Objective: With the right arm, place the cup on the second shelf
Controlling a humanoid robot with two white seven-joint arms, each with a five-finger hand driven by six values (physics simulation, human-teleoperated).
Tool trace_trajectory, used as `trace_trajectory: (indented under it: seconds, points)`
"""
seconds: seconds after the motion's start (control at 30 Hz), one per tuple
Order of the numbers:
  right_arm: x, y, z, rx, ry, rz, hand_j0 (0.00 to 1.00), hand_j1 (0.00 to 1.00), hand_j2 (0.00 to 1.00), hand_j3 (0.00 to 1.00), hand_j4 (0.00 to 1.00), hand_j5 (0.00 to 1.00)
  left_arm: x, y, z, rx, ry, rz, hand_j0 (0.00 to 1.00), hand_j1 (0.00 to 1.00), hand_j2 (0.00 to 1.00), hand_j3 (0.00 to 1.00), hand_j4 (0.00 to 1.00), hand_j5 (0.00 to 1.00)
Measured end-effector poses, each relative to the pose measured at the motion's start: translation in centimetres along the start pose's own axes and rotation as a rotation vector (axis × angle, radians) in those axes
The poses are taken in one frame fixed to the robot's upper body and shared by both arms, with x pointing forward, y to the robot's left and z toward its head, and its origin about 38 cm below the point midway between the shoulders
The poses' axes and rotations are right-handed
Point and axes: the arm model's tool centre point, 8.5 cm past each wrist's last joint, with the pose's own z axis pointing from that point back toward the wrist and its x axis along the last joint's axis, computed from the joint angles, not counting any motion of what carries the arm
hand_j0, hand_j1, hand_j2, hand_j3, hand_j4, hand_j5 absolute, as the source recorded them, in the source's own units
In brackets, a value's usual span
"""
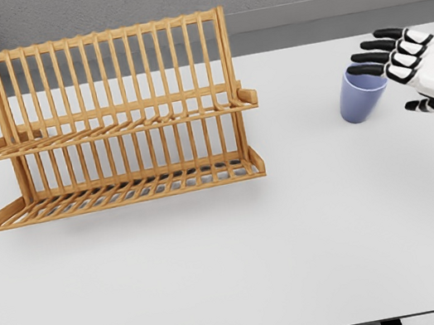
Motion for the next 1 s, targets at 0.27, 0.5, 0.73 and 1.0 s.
trace_trajectory:
  seconds: [0.27,0.5,0.73,1.0]
  points:
    - [-0.6,0.0,0.4,0.091,0.013,-0.009,1.00,1.00,1.00,1.00,1.00,1.00,0.0,0.0,0.0,0.000,0.000,0.000,1.00,1.00,1.00,1.00,1.00,1.00]
    - [-4.7,-5.2,-3.2,0.339,0.112,0.028,1.00,1.00,1.00,1.00,1.00,1.00,0.0,0.0,0.0,0.000,0.000,0.000,1.00,1.00,1.00,1.00,1.00,1.00]
    - [-7.5,-1.6,-6.8,0.442,0.148,-0.110,1.00,1.00,1.00,1.00,1.00,1.00,0.0,0.0,0.0,0.000,0.000,0.000,1.00,1.00,1.00,1.00,1.00,1.00]
    - [-9.0,1.5,-8.5,0.477,0.177,-0.196,1.00,1.00,1.00,1.00,1.00,1.00,0.0,0.0,0.0,0.000,0.000,0.000,1.00,1.00,1.00,1.00,1.00,1.00]
